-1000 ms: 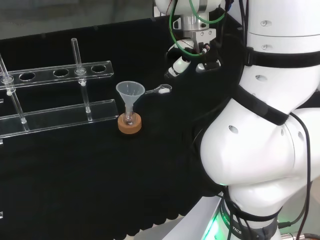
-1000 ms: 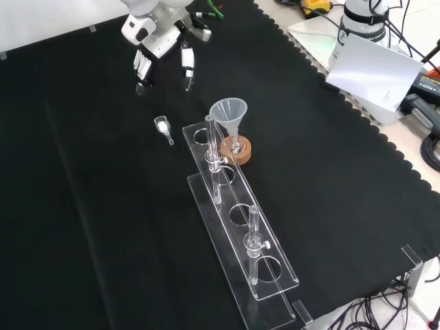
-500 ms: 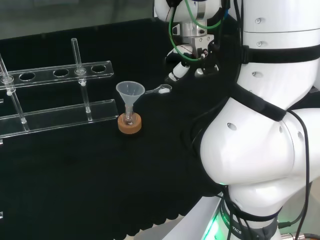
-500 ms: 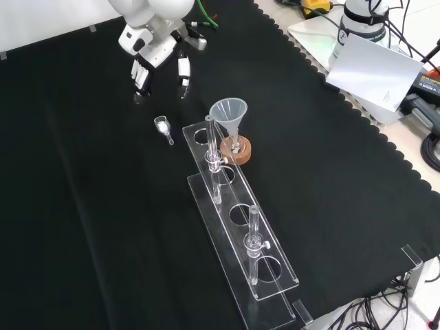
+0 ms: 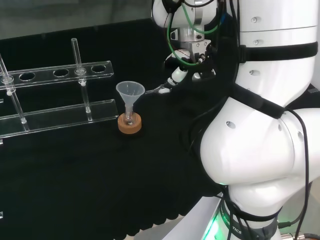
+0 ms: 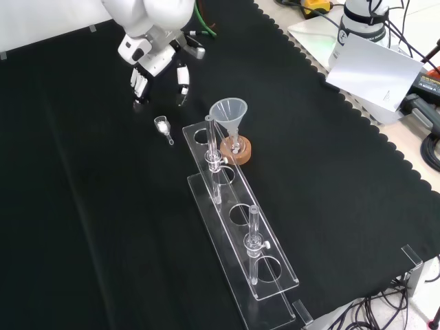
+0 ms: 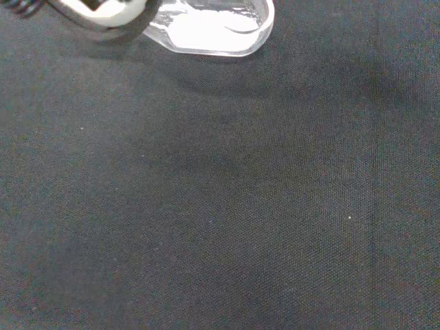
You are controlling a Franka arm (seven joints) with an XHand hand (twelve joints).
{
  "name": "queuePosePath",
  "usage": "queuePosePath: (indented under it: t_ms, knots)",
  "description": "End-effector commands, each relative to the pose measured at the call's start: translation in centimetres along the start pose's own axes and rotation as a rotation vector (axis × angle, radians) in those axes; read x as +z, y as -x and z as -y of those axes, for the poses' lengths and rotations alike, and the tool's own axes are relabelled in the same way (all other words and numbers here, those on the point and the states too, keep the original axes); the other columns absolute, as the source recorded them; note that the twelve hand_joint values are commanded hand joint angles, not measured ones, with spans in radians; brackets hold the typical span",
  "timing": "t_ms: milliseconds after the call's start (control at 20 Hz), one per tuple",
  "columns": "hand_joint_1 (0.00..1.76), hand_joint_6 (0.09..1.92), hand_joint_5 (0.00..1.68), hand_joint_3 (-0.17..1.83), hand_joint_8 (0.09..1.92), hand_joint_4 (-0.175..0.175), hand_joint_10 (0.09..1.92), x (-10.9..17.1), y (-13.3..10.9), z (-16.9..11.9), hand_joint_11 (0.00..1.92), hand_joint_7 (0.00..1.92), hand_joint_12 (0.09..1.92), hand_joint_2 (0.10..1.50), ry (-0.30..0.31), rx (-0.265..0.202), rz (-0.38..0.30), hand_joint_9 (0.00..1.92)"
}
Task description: Pick up the weighing funnel.
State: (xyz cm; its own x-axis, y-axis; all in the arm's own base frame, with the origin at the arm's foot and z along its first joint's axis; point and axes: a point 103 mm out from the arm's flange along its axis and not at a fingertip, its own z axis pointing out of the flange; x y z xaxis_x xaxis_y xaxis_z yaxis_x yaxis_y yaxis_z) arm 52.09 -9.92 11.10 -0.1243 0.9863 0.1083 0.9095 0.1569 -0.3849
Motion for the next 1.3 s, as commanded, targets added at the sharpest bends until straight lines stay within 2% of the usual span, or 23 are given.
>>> queuePosePath:
  t_ms: [50, 250, 450, 950, 1300]
  knots:
    - [0.82, 0.24, 0.6, 0.47, 0.72, -0.028, 0.51, 0.5, -0.1, -0.7, 0.57, 0.5, 1.27, 0.66, -0.013, 0.018, 0.007, 0.81]
    - [0.82, 0.51, 0.58, 0.52, 0.71, -0.028, 0.51, 1.1, -0.4, -0.9, 0.57, 0.56, 1.28, 0.64, -0.021, 0.026, 0.021, 0.84]
    - [0.82, 0.62, 0.6, 0.53, 0.72, -0.029, 0.51, 1.5, -0.8, -1.0, 0.56, 0.59, 1.28, 0.64, -0.035, 0.04, 0.04, 0.86]
    - [0.82, 0.69, 0.63, 0.53, 0.74, -0.032, 0.51, 1.8, -2.0, -1.7, 0.56, 0.62, 1.28, 0.64, -0.04, 0.063, 0.1, 0.87]
    - [0.85, 0.73, 0.65, 0.53, 0.75, -0.032, 0.52, 2.2, -2.5, -2.2, 0.56, 0.63, 1.27, 0.63, -0.07, 0.094, 0.143, 0.88]
